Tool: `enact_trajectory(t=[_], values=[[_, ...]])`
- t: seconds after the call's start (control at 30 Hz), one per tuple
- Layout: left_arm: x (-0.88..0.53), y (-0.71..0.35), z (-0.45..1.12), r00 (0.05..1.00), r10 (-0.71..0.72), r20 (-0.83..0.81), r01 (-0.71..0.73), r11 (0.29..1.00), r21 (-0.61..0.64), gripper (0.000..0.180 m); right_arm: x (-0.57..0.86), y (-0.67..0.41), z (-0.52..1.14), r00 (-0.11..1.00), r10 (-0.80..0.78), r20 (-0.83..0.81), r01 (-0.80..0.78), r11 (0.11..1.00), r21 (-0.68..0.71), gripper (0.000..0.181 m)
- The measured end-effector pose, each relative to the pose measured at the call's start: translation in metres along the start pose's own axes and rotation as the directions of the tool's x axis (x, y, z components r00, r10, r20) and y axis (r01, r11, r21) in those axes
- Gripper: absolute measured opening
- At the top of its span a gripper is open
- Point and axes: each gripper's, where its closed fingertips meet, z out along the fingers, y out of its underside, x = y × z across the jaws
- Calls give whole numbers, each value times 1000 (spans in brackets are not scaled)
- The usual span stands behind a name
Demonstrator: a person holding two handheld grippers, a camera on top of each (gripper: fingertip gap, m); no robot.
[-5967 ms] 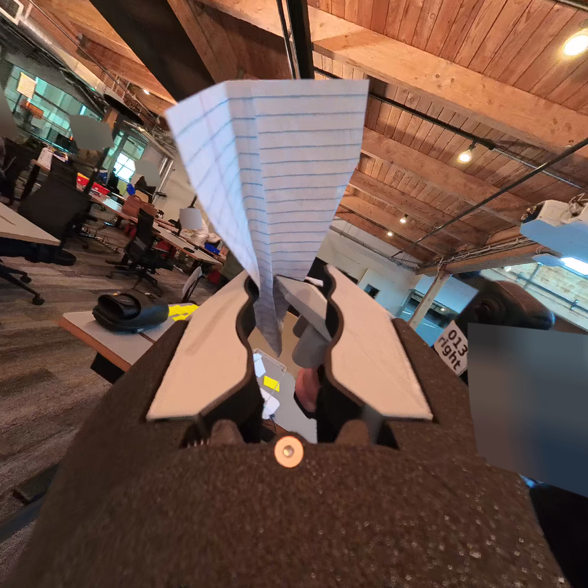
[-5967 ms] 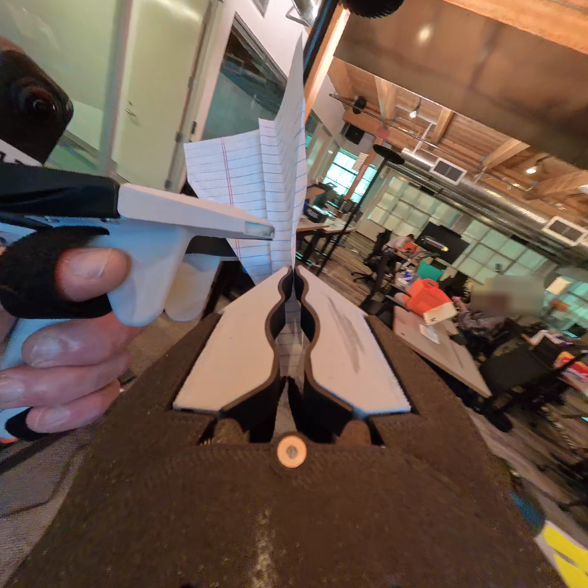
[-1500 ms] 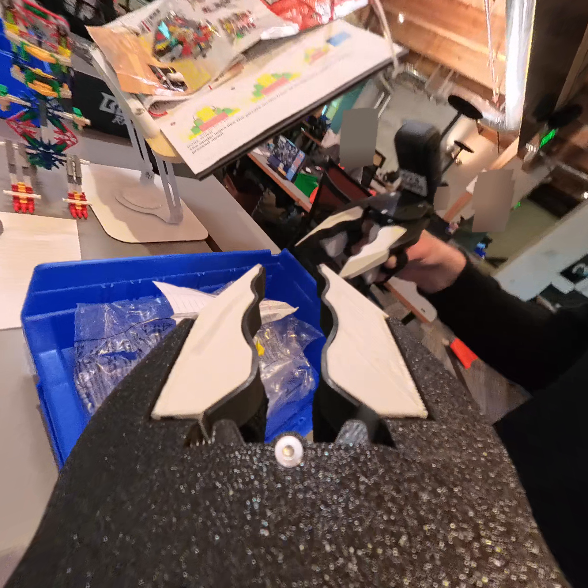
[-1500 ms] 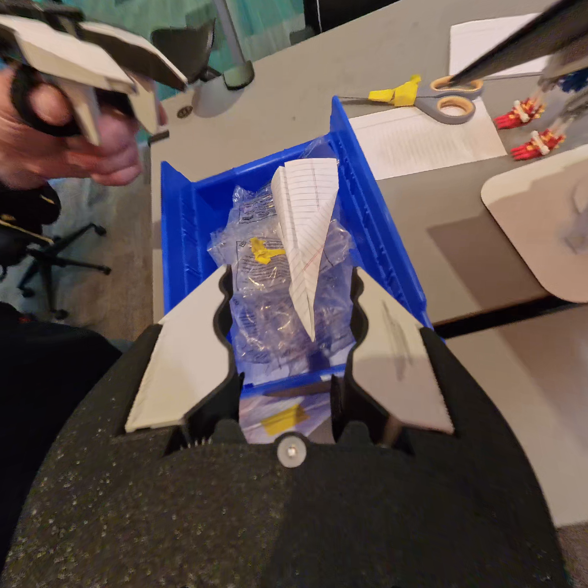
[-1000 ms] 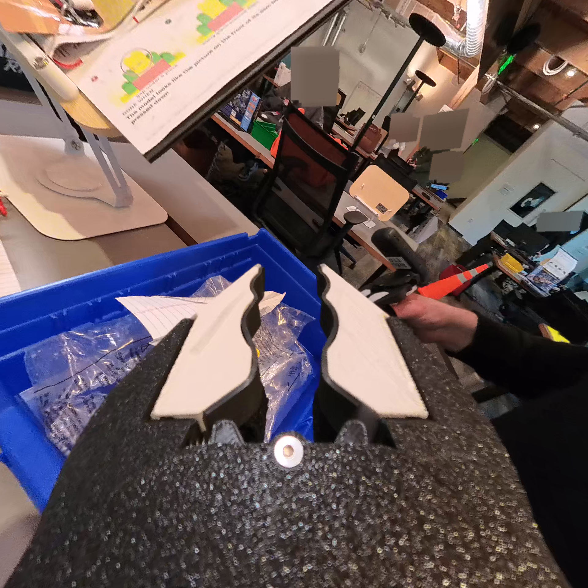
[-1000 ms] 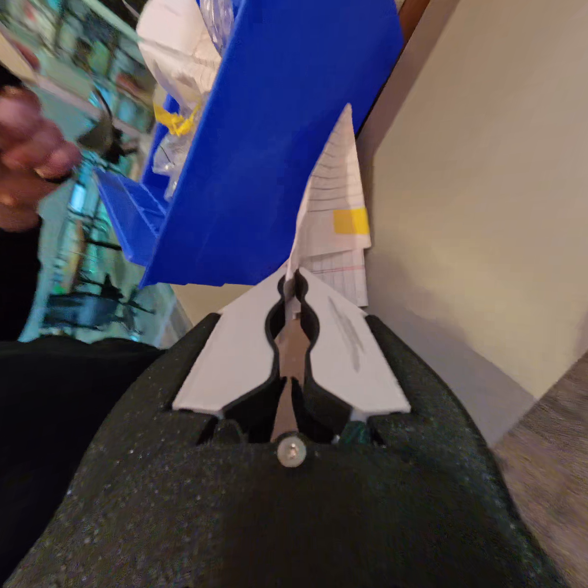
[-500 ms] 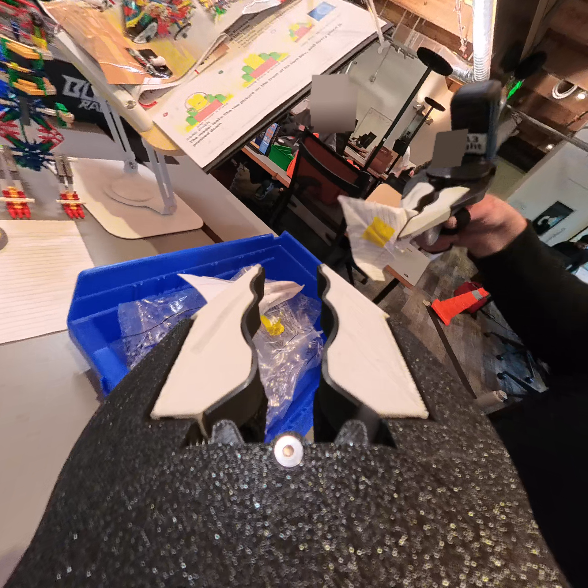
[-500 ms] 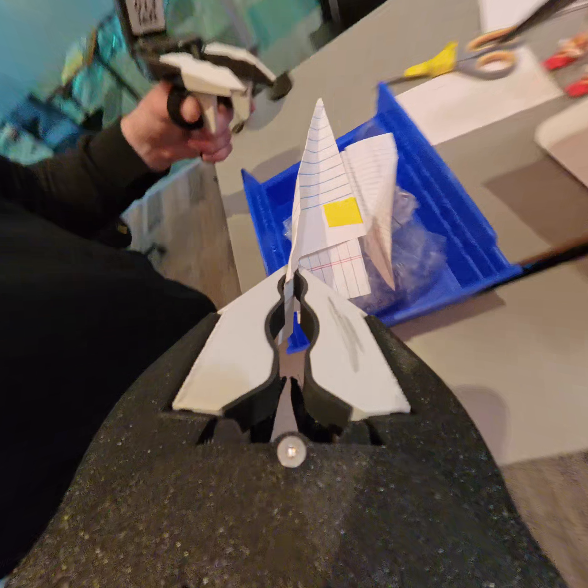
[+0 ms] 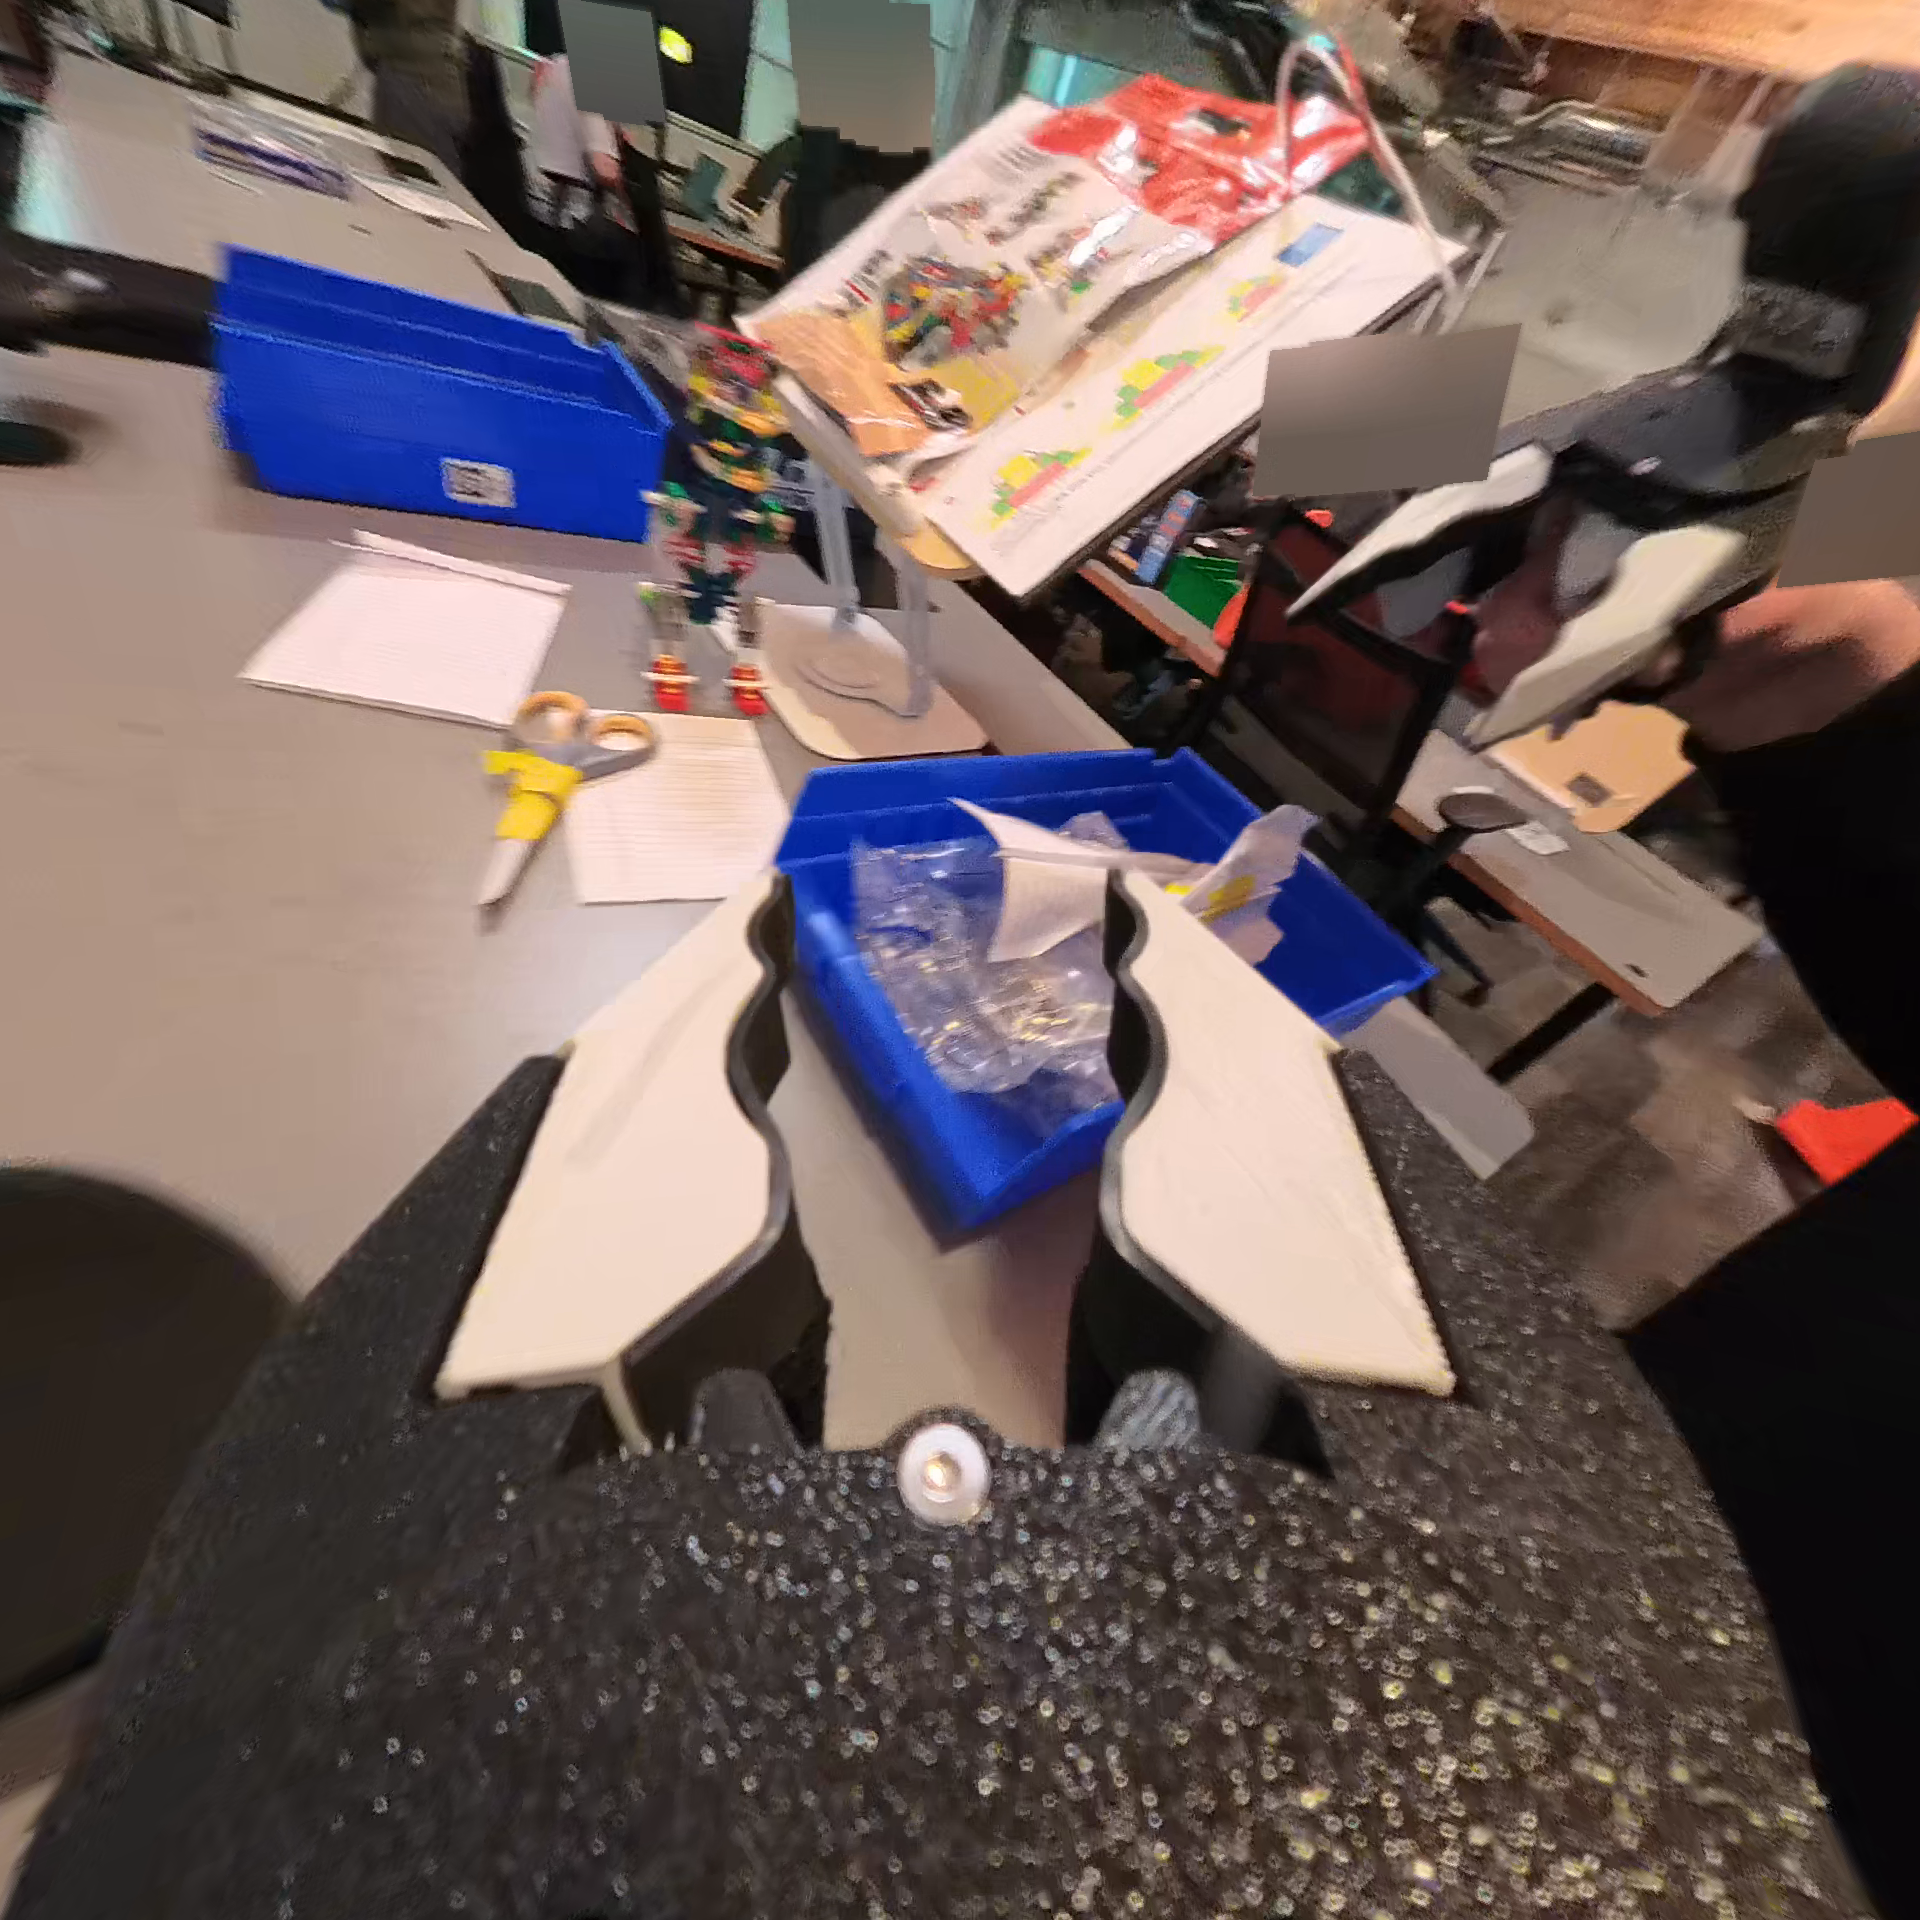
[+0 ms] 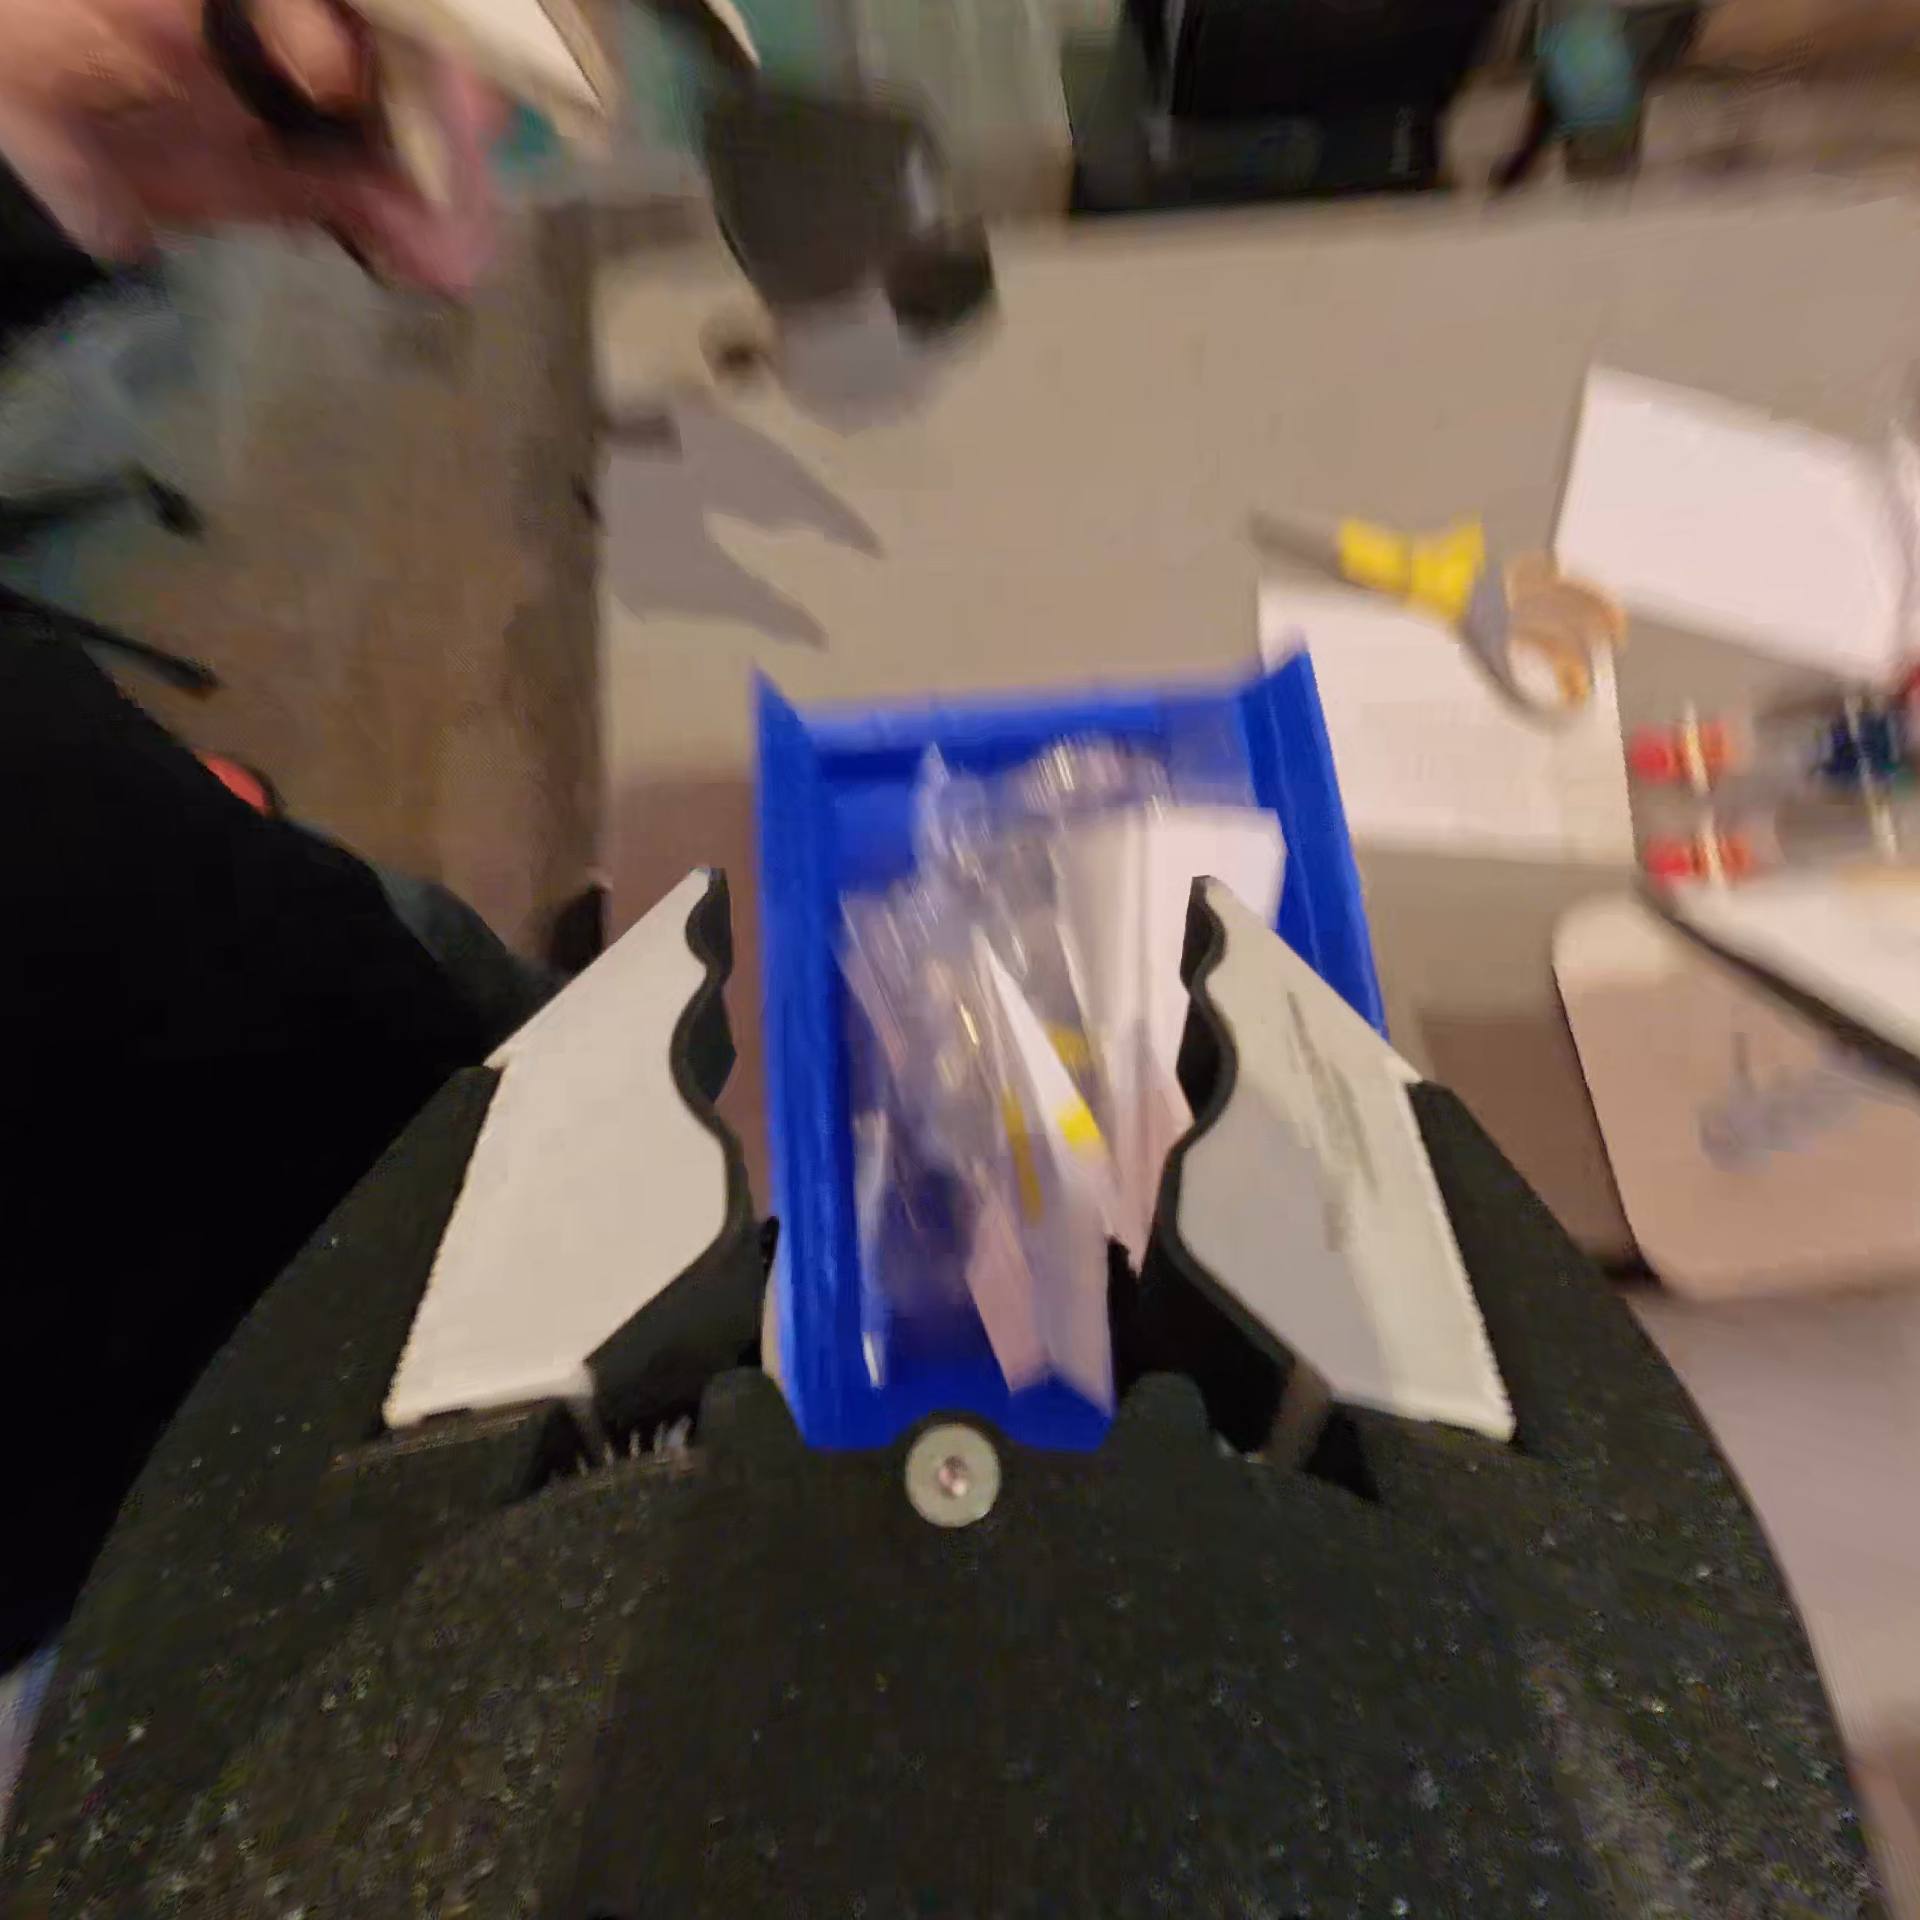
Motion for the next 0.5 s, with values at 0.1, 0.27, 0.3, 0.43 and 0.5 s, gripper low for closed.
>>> enact_trajectory(t=[0.1, 0.27, 0.3, 0.43, 0.5], values=[[-37, -9, -63, 994, 42, 97, -43, 999, 9, 71, -57, -82, 49, 989, -32, 145, -1, 976, 218, 85], [-110, -8, -194, 976, 46, 214, -49, 999, 9, 87, -161, -185, 191, 958, -29, 284, -65, 946, 318, 103], [-130, -4, -222, 968, 42, 249, -42, 999, -5, 89, -185, -203, 220, 950, -44, 310, -61, 946, 319, 106], [-186, 2, -322, 962, -61, 267, 65, 998, -6, 100, -250, -270, 325, 950, -63, 307, -22, 964, 267, 132], [-212, 4, -351, 961, -48, 273, 68, 996, -61, 103, -260, -301, 358, 964, -74, 256, 6, 967, 254, 138]])
